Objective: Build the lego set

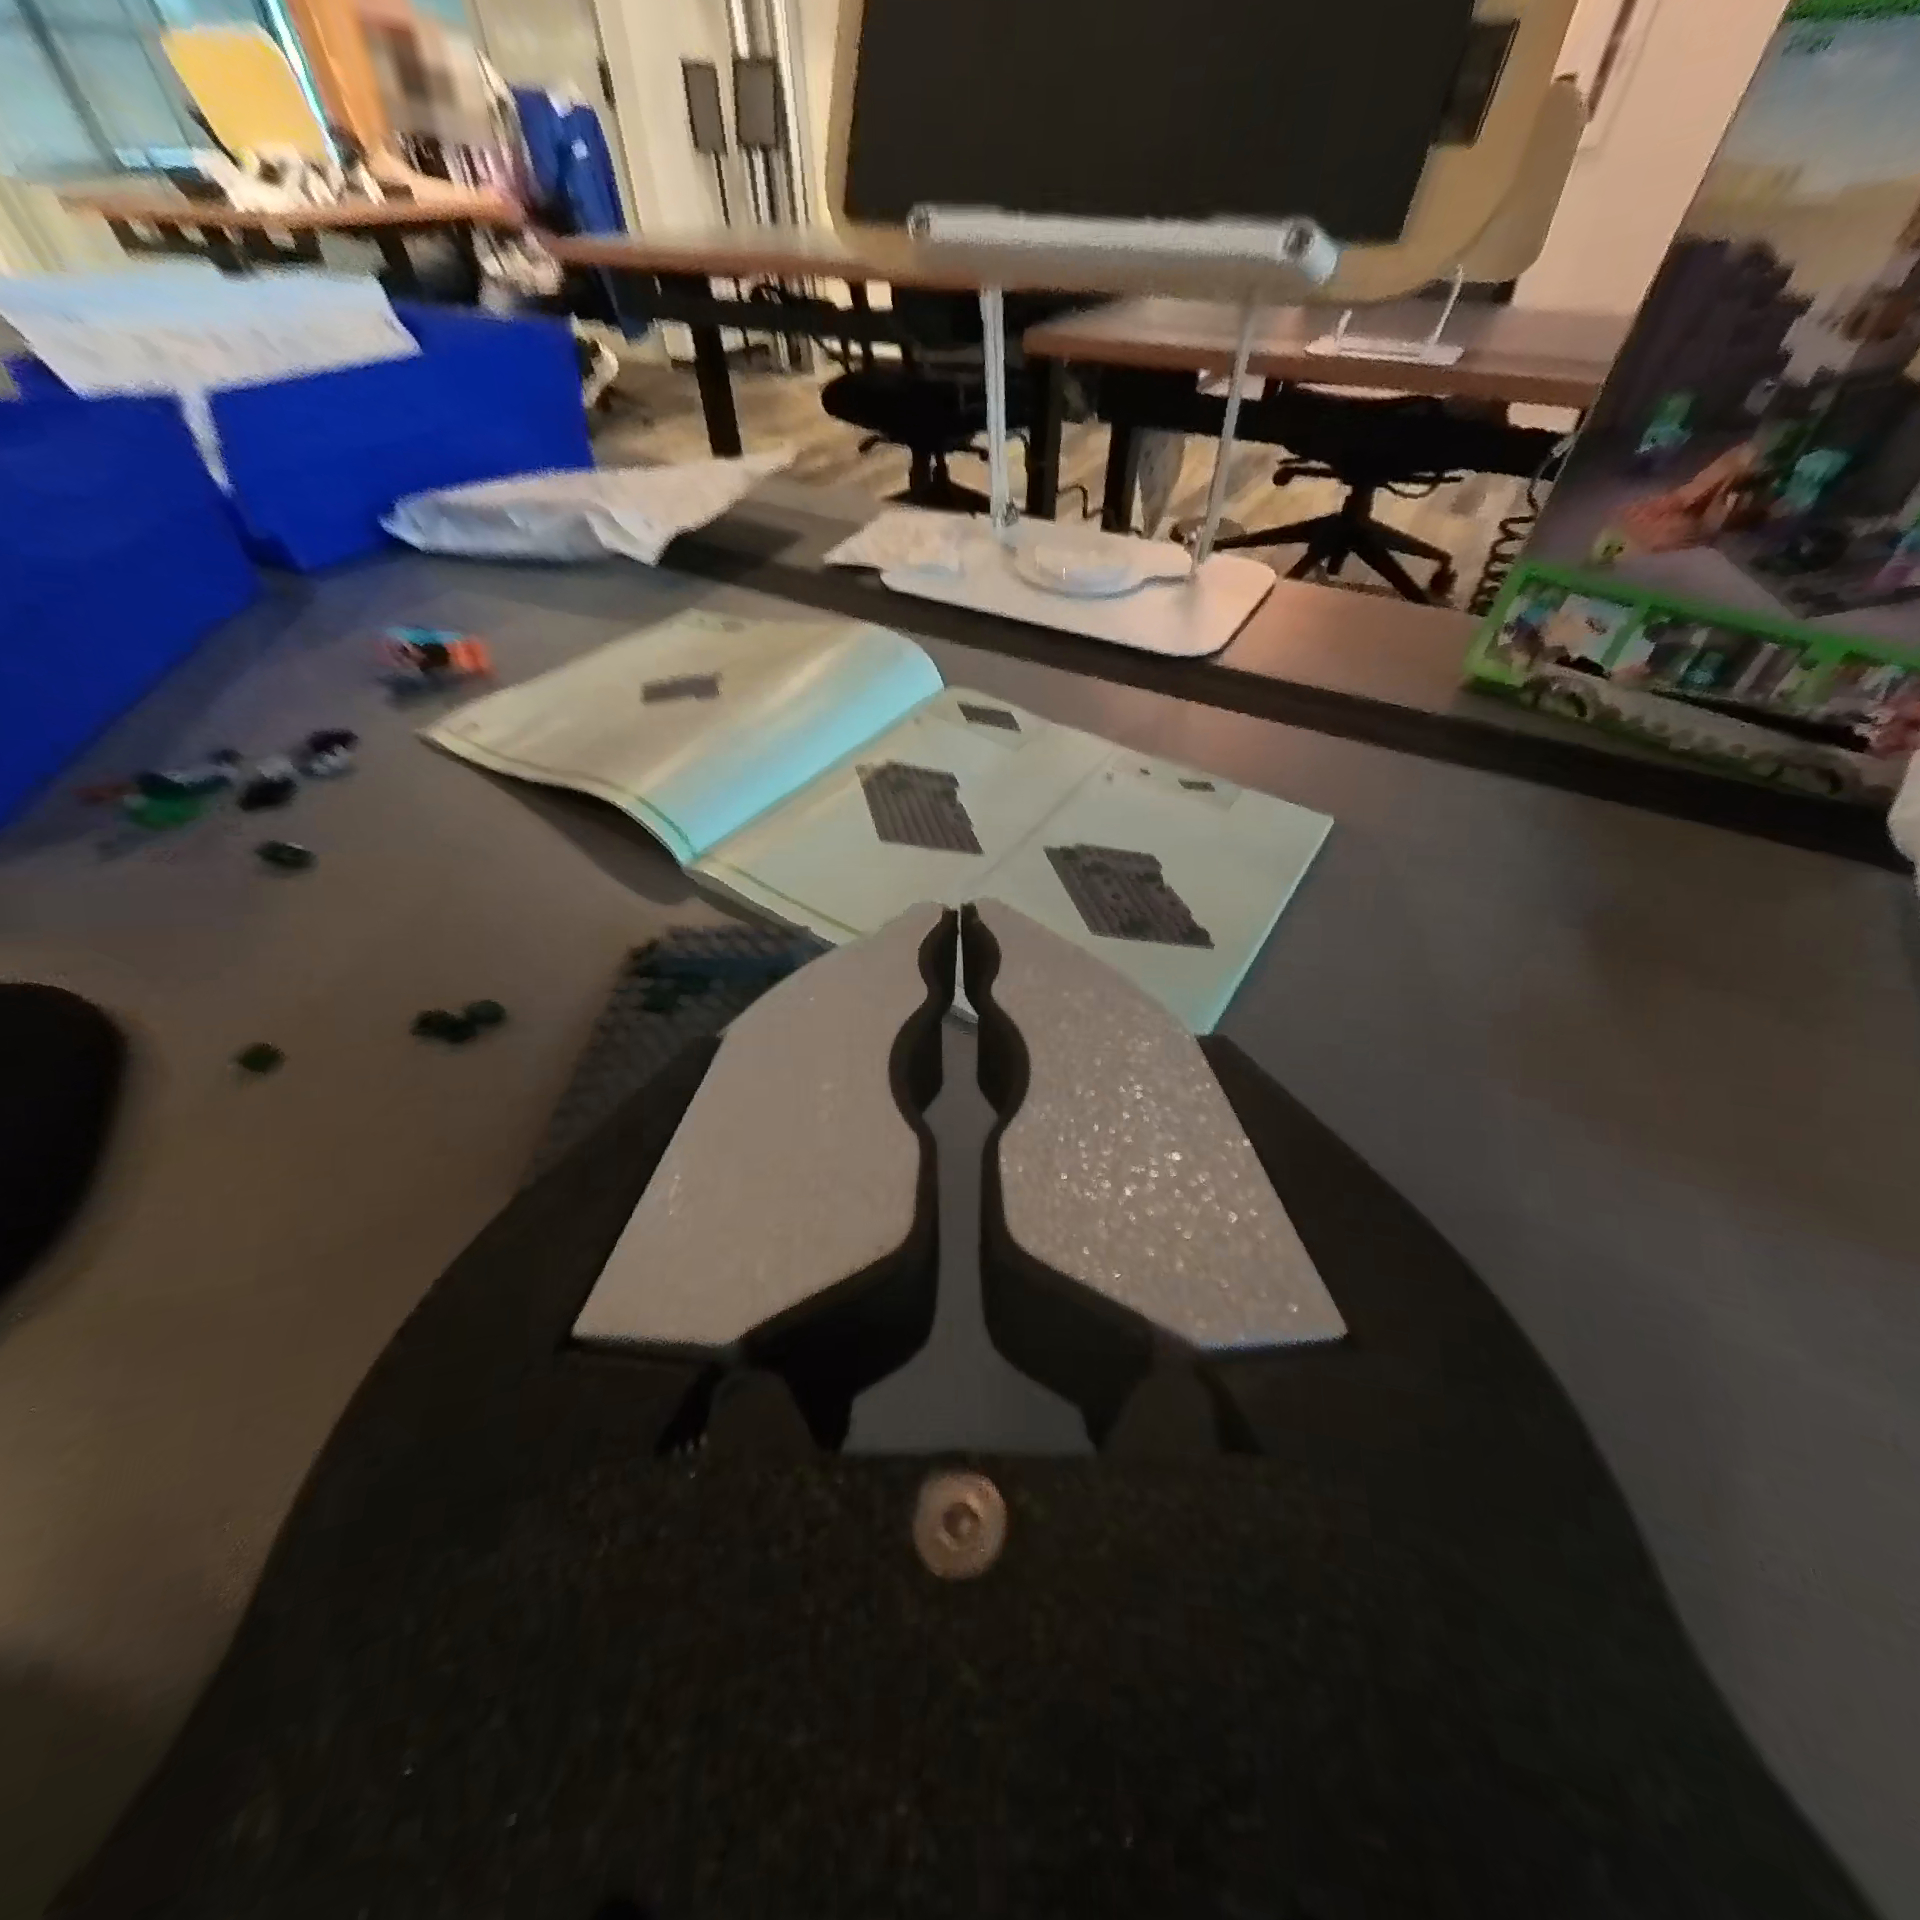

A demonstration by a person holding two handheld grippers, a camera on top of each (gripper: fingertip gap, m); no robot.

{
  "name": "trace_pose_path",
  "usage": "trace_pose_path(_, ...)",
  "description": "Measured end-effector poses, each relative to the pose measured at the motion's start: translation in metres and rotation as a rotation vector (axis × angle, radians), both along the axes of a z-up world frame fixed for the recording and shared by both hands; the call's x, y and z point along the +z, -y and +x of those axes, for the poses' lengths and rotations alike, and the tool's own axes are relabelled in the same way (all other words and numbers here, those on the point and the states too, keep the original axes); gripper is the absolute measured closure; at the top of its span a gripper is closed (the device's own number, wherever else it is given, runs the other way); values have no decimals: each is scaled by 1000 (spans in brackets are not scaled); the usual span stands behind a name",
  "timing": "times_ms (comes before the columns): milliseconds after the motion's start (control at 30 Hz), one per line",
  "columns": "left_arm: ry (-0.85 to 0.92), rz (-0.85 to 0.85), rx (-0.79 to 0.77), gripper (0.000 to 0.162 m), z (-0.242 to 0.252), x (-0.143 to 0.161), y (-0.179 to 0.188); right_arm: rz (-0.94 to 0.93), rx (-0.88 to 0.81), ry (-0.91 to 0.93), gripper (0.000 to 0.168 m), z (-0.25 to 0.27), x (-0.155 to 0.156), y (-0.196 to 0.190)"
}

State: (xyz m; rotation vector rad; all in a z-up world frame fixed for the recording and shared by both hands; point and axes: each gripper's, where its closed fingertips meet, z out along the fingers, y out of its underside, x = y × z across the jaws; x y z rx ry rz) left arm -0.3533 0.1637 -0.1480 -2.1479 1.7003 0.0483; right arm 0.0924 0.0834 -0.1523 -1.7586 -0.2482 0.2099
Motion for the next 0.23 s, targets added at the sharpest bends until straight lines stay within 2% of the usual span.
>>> trace_pose_path(100,13,30,-71,145,38,16,7,25,13,-11,168,-1,10,10)
trace_pose_path(233,40,28,-175,146,101,21,21,38,34,-7,168,2,15,27)
